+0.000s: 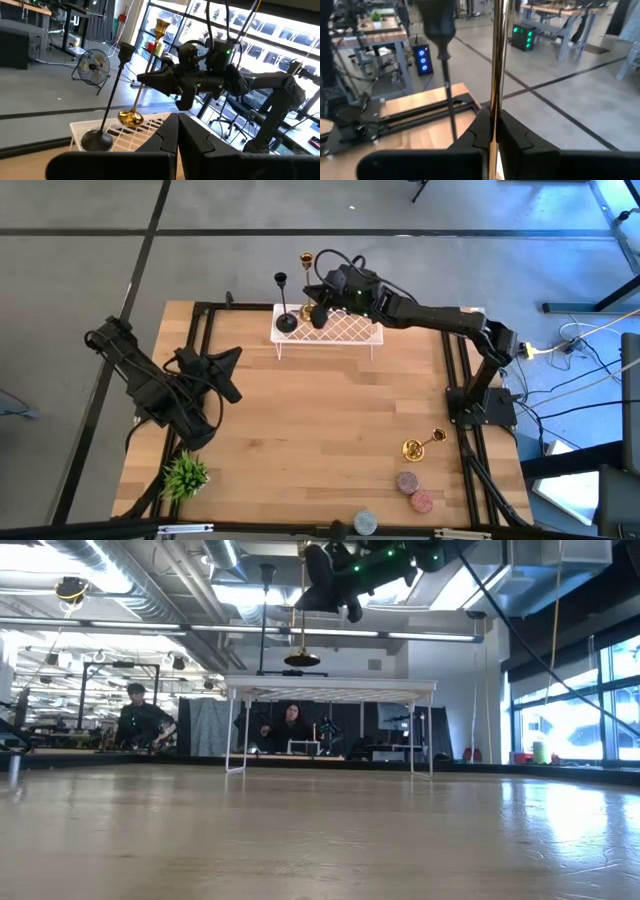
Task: Pick & Place candle stick holders
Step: Put the left gold candle holder on the shelf
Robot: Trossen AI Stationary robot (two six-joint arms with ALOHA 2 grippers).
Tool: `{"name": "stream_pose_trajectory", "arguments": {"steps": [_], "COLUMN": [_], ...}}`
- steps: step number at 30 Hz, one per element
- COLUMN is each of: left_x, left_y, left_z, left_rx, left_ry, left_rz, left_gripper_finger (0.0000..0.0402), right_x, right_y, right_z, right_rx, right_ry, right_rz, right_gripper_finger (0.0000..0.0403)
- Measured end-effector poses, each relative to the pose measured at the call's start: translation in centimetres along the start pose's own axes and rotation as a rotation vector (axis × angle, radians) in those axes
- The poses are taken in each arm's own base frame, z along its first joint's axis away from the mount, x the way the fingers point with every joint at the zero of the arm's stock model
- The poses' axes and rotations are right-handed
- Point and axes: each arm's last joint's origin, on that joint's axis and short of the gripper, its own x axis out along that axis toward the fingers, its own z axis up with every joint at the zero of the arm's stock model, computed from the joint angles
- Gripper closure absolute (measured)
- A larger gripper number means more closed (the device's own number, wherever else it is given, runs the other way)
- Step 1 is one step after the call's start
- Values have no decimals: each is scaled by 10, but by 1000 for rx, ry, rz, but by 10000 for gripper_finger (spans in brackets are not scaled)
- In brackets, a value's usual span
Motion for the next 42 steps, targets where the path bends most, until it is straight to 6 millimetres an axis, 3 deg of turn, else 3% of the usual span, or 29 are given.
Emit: {"name": "stream_pose_trajectory", "arguments": {"steps": [10, 15, 24, 42], "left_x": [1, 3, 4, 4], "left_y": [0, 1, 1, 1], "left_z": [0, 0, 0, 0], "left_rx": [-10, -10, -13, 0], "left_ry": [-1, -6, -3, 13], "left_rz": [5, 17, 22, 27], "left_gripper_finger": [399, 400, 400, 400], "right_x": [2, 3, 18, 18], "right_y": [-14, -14, -9, -1], "right_z": [-19, -17, -33, -37], "right_rx": [39, 41, 91, 39], "right_ry": [16, -30, -10, 17], "right_rz": [-44, -41, -32, -72], "right_gripper_finger": [388, 388, 388, 388]}}
